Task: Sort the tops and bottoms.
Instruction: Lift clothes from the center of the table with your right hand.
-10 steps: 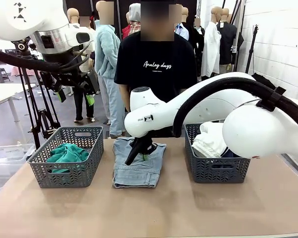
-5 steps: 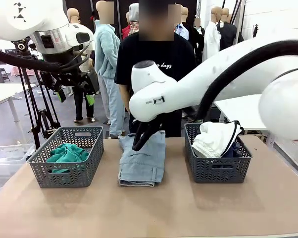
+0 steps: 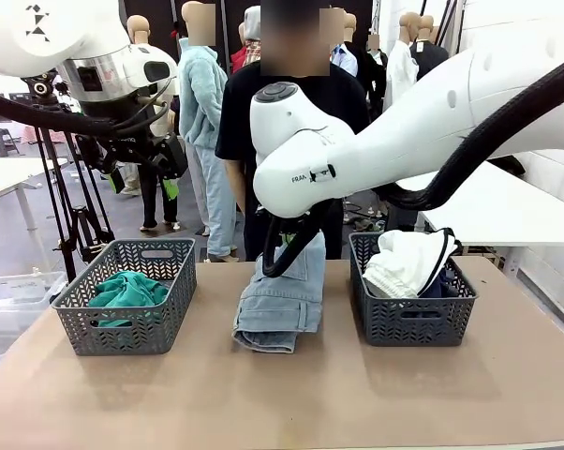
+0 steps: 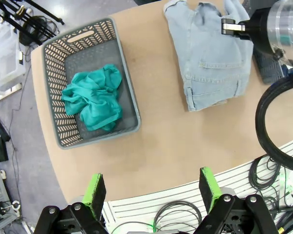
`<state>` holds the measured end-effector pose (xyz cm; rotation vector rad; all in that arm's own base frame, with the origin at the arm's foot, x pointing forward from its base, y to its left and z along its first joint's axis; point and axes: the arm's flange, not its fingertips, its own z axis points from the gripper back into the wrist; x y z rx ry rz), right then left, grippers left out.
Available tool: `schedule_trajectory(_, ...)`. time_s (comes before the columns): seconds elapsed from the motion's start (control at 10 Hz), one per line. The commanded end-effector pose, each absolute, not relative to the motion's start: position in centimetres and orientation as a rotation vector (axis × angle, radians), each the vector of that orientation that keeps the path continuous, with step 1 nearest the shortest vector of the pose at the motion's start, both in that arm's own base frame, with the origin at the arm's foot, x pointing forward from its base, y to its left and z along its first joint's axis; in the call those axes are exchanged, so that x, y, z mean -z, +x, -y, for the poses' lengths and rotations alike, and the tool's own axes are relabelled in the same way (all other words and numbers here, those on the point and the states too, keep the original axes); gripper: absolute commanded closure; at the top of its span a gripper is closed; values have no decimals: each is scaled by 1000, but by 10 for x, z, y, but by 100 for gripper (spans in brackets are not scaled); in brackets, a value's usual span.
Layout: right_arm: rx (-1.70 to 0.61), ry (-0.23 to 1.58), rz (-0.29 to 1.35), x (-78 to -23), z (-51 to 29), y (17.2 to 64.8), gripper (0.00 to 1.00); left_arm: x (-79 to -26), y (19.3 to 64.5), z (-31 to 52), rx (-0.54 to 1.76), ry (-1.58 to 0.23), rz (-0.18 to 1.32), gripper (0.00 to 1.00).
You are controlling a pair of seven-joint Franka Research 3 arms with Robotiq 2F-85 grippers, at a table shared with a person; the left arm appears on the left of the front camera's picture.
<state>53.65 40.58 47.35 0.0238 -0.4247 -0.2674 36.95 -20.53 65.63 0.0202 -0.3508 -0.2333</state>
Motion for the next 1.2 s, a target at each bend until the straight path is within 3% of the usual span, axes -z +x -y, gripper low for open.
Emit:
schedule_trajectory(0.0, 278, 35, 418, -473, -408, 544, 100, -658, 370, 203, 230, 21, 346, 0)
schedule_trajectory(0.2, 282, 25, 479, -494, -407, 533, 100, -658, 370, 203, 230, 21, 346, 0)
schedule_trajectory(0.5, 329, 12, 639, -600, -404, 518, 100, -658, 370, 203, 230, 21, 346, 0)
schedule_trajectory(0.8, 328, 113, 749, -669, -399, 507, 100, -658, 370, 203, 230, 21, 346, 0)
schedule_trajectory(1.0, 322, 98, 766, -693, -403, 495, 100, -658, 370, 203, 230, 21, 346, 0)
schedule_trajectory(1.1, 331, 59, 699, -693, -402, 498, 100, -658, 370, 203, 230, 21, 346, 0)
